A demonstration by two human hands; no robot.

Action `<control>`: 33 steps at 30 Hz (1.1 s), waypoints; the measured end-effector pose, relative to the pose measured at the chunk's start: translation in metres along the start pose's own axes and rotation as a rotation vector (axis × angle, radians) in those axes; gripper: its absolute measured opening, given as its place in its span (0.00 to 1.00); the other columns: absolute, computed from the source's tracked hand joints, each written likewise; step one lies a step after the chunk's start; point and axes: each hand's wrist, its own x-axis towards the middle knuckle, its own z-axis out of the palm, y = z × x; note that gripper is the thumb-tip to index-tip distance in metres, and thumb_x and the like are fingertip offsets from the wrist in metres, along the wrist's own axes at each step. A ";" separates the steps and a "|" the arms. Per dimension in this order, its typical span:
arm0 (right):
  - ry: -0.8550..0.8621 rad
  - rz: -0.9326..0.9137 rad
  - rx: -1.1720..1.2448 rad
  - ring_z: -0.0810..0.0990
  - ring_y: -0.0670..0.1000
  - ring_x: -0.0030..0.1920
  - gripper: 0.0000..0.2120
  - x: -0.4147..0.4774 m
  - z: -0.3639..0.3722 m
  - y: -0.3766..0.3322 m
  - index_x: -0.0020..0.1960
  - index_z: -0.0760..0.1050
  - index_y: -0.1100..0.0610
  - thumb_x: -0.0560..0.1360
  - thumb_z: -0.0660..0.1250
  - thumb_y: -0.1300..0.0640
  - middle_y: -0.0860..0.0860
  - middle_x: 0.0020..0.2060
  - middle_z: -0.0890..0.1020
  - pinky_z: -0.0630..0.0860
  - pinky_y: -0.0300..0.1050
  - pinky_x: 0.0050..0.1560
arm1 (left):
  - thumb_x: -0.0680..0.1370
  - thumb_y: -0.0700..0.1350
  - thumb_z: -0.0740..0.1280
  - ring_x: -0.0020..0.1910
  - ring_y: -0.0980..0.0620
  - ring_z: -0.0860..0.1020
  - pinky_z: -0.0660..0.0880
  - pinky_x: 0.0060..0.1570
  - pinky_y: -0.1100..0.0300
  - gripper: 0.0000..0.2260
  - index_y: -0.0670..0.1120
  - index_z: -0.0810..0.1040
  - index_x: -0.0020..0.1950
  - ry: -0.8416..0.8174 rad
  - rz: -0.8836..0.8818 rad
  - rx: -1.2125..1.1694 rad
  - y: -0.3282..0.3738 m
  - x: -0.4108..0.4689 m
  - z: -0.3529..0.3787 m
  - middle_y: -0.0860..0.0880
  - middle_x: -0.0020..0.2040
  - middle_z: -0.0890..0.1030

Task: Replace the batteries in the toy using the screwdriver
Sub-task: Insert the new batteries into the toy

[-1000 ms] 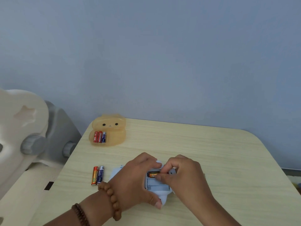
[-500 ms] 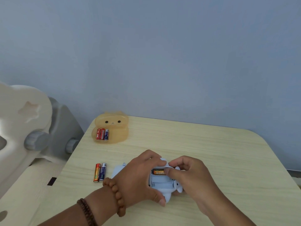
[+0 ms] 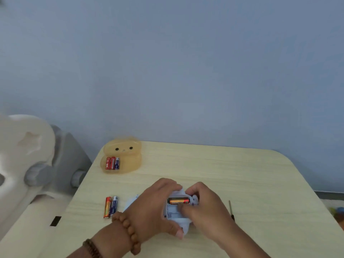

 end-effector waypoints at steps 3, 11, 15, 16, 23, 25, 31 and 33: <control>0.023 0.004 0.069 0.75 0.38 0.29 0.08 0.000 0.004 0.006 0.44 0.78 0.50 0.67 0.75 0.56 0.46 0.36 0.82 0.70 0.32 0.30 | 0.63 0.58 0.80 0.54 0.63 0.75 0.74 0.56 0.63 0.34 0.60 0.69 0.64 0.142 -0.199 0.031 -0.003 -0.015 -0.039 0.61 0.61 0.71; 0.074 -0.006 0.112 0.75 0.39 0.29 0.08 -0.001 0.007 0.013 0.42 0.80 0.50 0.67 0.78 0.55 0.48 0.37 0.83 0.70 0.30 0.28 | 0.76 0.54 0.67 0.40 0.53 0.74 0.70 0.42 0.63 0.11 0.54 0.74 0.57 0.032 -0.835 0.399 -0.050 -0.046 -0.073 0.55 0.41 0.76; 0.071 -0.014 0.120 0.79 0.43 0.33 0.07 -0.002 0.007 0.016 0.44 0.80 0.49 0.68 0.77 0.54 0.50 0.40 0.85 0.72 0.35 0.31 | 0.76 0.52 0.68 0.41 0.55 0.74 0.69 0.43 0.64 0.05 0.55 0.75 0.50 0.032 -0.737 0.468 -0.048 -0.042 -0.068 0.58 0.39 0.73; 0.076 -0.018 0.117 0.79 0.43 0.34 0.07 -0.003 0.007 0.016 0.44 0.80 0.49 0.68 0.77 0.54 0.49 0.40 0.85 0.72 0.35 0.31 | 0.76 0.52 0.68 0.43 0.55 0.75 0.70 0.46 0.64 0.05 0.55 0.76 0.50 0.022 -0.738 0.475 -0.047 -0.041 -0.068 0.58 0.40 0.74; 0.107 -0.028 0.118 0.82 0.48 0.40 0.06 -0.005 0.009 0.021 0.44 0.80 0.47 0.69 0.76 0.55 0.48 0.40 0.85 0.79 0.44 0.39 | 0.74 0.49 0.70 0.41 0.52 0.82 0.77 0.45 0.61 0.07 0.48 0.74 0.47 0.022 -0.835 0.384 -0.042 -0.036 -0.071 0.51 0.40 0.84; 0.103 -0.034 0.123 0.82 0.46 0.39 0.06 -0.005 0.009 0.022 0.44 0.80 0.47 0.70 0.75 0.56 0.47 0.40 0.85 0.80 0.43 0.39 | 0.73 0.49 0.71 0.38 0.54 0.81 0.75 0.41 0.63 0.08 0.49 0.74 0.44 0.066 -0.840 0.357 -0.043 -0.037 -0.072 0.52 0.38 0.83; 0.093 -0.060 0.152 0.81 0.43 0.39 0.06 -0.005 0.008 0.024 0.45 0.80 0.46 0.71 0.74 0.54 0.47 0.40 0.85 0.73 0.30 0.33 | 0.72 0.33 0.73 0.29 0.44 0.84 0.82 0.34 0.56 0.09 0.45 0.78 0.39 0.367 -0.696 -0.199 -0.034 -0.037 -0.081 0.40 0.34 0.83; 0.092 -0.057 0.172 0.82 0.44 0.39 0.06 -0.005 0.007 0.025 0.45 0.80 0.46 0.70 0.75 0.52 0.47 0.40 0.85 0.77 0.34 0.36 | 0.72 0.32 0.73 0.35 0.44 0.86 0.83 0.38 0.54 0.07 0.42 0.80 0.41 0.355 -0.515 -0.393 -0.012 -0.030 -0.076 0.41 0.39 0.84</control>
